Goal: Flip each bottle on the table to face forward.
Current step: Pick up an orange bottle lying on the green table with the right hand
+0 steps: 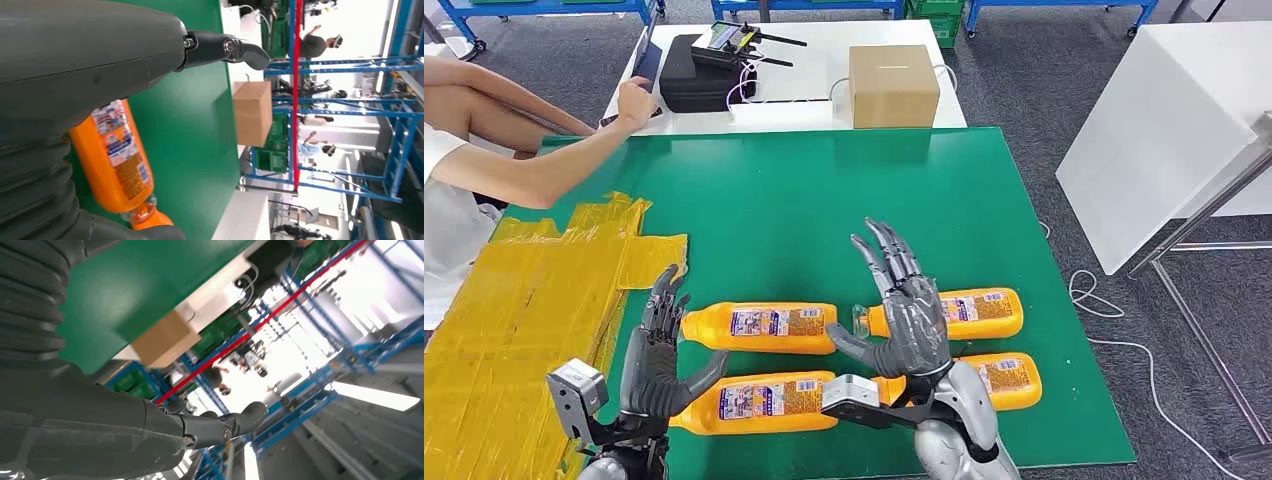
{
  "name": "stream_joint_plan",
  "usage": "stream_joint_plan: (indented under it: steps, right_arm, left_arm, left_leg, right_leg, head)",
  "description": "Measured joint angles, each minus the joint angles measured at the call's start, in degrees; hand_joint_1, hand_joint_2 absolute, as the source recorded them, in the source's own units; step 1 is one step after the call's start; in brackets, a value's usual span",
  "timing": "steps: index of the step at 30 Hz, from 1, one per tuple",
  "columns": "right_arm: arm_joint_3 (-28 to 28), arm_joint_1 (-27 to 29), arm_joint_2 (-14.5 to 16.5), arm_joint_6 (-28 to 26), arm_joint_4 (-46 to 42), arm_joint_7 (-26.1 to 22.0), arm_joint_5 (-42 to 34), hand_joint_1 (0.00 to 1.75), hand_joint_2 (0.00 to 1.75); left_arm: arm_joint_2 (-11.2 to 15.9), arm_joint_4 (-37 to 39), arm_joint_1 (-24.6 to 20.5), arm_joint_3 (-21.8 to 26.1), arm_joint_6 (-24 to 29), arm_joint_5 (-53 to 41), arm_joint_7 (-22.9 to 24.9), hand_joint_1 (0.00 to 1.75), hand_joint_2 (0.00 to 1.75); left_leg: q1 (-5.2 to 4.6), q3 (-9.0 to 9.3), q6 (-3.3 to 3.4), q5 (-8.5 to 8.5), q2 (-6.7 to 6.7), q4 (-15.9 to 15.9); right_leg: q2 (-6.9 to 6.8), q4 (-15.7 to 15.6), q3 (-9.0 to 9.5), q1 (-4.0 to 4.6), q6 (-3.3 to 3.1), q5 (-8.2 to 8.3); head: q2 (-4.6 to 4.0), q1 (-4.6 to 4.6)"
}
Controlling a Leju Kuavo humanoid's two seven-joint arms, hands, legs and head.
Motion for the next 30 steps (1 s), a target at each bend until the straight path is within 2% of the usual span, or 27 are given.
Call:
stream_joint_plan:
  steps: [6,13,30]
  right_arm:
    - [3.95,-3.71,-0.14,2.73,4.14,1.68,1.16,0.00,1.75]
    - [7.36,-9.23,-0.29,9.74,10.64,3.16,-1.96,0.00,1.75]
    - [9.25,-16.12,0.21,13.36,22.10,5.93,-2.89,0.00,1.75]
  left_arm:
    - [0.00,0.71,-1.29,0.02,-0.83,0.29,0.08,0.00,1.75]
    - [-0.02,2.20,-3.25,-0.03,-2.05,0.73,0.31,0.00,1.75]
    - [-0.15,4.65,-5.95,-0.05,-4.15,2.60,-0.02,0.00,1.75]
  left_leg:
    - [-0.01,-0.01,0.00,0.00,-0.01,0.00]
    - [-0.01,0.04,0.00,0.01,-0.01,0.01]
    - [-0.02,0.03,0.00,0.01,-0.01,0.02]
  right_leg:
    - [0.00,-0.01,0.00,-0.01,0.00,0.00]
    - [0.00,0.00,0.00,-0.01,0.00,0.00]
    - [0.00,0.00,-0.02,-0.02,0.00,0.00]
  head:
    - [0.00,0.01]
    - [0.00,0.01]
    - [0.00,0.02]
